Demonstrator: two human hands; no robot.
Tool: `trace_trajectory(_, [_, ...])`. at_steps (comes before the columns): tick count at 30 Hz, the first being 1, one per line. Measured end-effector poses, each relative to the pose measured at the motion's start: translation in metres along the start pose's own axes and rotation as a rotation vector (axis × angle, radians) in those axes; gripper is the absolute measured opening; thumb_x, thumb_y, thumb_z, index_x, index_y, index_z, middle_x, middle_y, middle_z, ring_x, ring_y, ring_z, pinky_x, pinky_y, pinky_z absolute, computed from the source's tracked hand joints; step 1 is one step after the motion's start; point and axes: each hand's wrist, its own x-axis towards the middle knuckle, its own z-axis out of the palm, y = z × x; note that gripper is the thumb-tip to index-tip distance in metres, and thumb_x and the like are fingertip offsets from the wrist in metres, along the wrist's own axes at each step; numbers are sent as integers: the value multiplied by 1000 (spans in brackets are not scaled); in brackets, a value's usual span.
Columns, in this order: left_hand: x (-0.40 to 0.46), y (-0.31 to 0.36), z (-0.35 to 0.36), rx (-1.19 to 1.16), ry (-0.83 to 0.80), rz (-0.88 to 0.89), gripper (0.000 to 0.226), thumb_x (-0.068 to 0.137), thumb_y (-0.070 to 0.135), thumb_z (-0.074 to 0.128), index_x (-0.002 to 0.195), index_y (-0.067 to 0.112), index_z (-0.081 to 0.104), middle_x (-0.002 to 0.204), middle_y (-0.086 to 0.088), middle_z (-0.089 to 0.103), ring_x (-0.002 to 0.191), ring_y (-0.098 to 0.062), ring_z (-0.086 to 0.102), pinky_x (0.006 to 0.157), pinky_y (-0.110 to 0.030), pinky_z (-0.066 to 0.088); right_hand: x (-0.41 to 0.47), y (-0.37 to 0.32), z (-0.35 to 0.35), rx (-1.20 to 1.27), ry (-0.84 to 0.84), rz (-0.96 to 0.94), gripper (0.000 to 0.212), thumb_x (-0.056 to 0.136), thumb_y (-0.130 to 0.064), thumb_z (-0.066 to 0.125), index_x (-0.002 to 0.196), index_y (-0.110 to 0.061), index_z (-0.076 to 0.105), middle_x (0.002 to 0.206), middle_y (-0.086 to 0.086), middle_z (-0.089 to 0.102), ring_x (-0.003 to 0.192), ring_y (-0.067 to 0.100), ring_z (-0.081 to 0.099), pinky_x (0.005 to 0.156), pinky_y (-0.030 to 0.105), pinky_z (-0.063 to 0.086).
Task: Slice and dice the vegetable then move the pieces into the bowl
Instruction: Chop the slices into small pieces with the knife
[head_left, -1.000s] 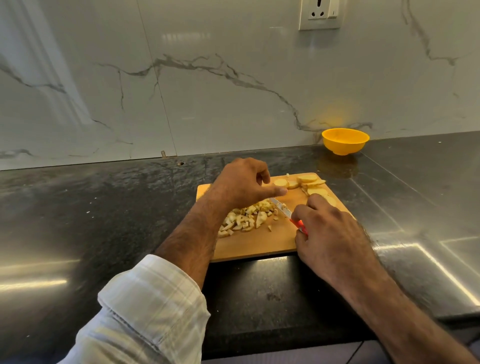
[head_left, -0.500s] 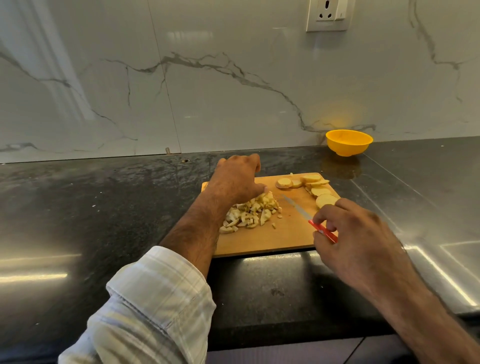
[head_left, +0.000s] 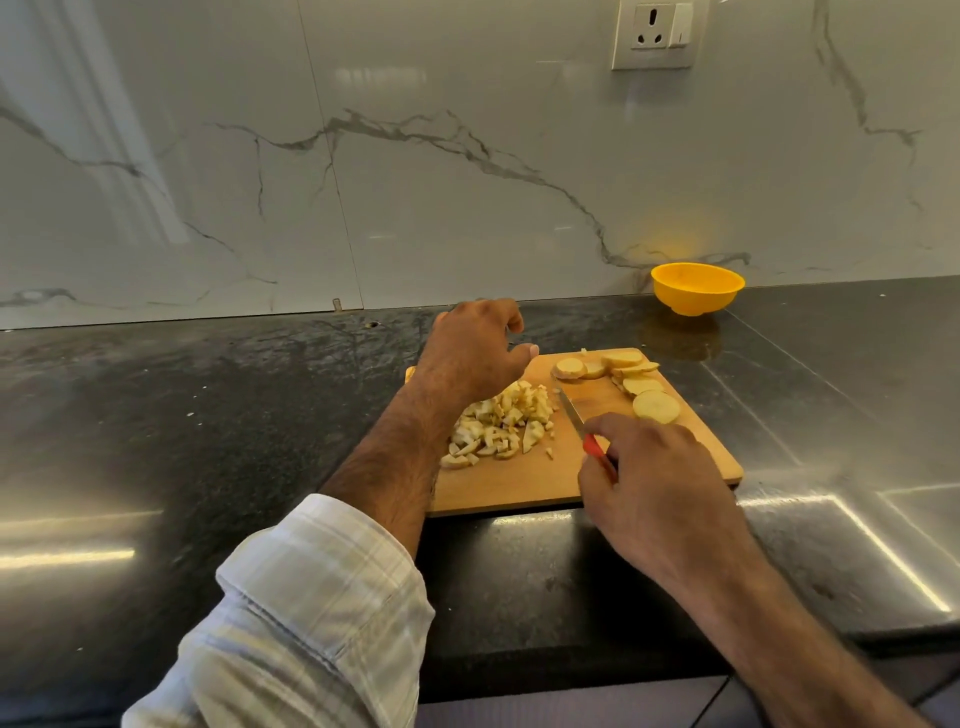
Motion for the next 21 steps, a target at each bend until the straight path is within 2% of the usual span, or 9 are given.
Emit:
trace_trajectory(2, [0, 1, 0, 0, 10, 0, 31, 95, 47, 70, 114, 22, 69, 83, 15, 52, 89, -15, 59, 94, -49, 56, -1, 3, -5, -43, -44, 1, 31, 101, -38, 57, 131, -31, 64, 108, -12, 65, 96, 8, 56, 77, 25, 49])
trace_trajectory(5, [0, 2, 2, 4, 15, -2, 30, 96, 46, 69, 114, 23, 69, 90, 11, 58, 93, -16, 61, 94, -49, 56, 6, 11, -13, 8, -102, 49, 32, 99, -38, 62, 130, -35, 65, 111, -11, 67, 97, 7, 60, 76, 26, 53])
trace_trajectory(7, [0, 6, 5, 4, 11, 11, 29, 96, 46, 67, 115, 24, 69, 98, 10, 64, 97, -15, 61, 96, -48, 55, 20, 21, -24, 94, -121, 70, 27, 96, -35, 69, 123, -36, 70, 100, -11, 69, 86, 6, 63, 66, 25, 51])
trace_trajectory(9, [-2, 11, 10, 37, -29, 26, 30, 98, 46, 65, 121, 26, 67, 109, 8, 66, 106, -15, 59, 102, -48, 50, 42, 32, -38, 153, -133, 77, 17, 93, -33, 75, 109, -33, 76, 88, -9, 70, 77, 9, 65, 63, 30, 54])
trace_trajectory(12, [-1, 20, 19, 101, -99, 32, 38, 100, 47, 63, 133, 29, 62, 133, 6, 63, 125, -18, 52, 111, -49, 41, 87, 50, -59, 219, -103, 63, 5, 90, -22, 79, 92, -27, 79, 76, 0, 73, 67, 20, 68, 55, 37, 56])
trace_trajectory(14, [2, 27, 25, 120, -145, 28, 43, 101, 46, 62, 141, 30, 57, 144, 5, 58, 134, -19, 48, 116, -50, 37, 116, 59, -67, 267, -77, 16, 4, 88, -16, 79, 86, -20, 79, 67, 1, 72, 60, 18, 67, 52, 38, 58])
trace_trajectory(17, [15, 44, 39, 158, -225, 32, 51, 103, 42, 63, 150, 30, 49, 152, 2, 53, 142, -21, 45, 120, -50, 34, 143, 73, -63, 333, -15, -53, 4, 86, -14, 80, 83, -17, 78, 58, -2, 68, 49, 7, 59, 56, 34, 53])
trace_trajectory(19, [19, 52, 47, 175, -271, 26, 54, 104, 40, 62, 154, 30, 45, 155, 0, 52, 144, -23, 44, 121, -51, 32, 147, 82, -52, 381, 41, -73, 6, 87, -14, 79, 82, -17, 77, 58, 0, 67, 49, 11, 60, 54, 37, 54])
trace_trajectory(21, [23, 55, 56, 194, -315, 12, 54, 106, 40, 60, 156, 31, 41, 155, -2, 52, 144, -25, 44, 122, -54, 31, 147, 91, -39, 355, 110, -84, 6, 85, -17, 79, 80, -20, 76, 61, -2, 69, 56, 16, 65, 57, 40, 58])
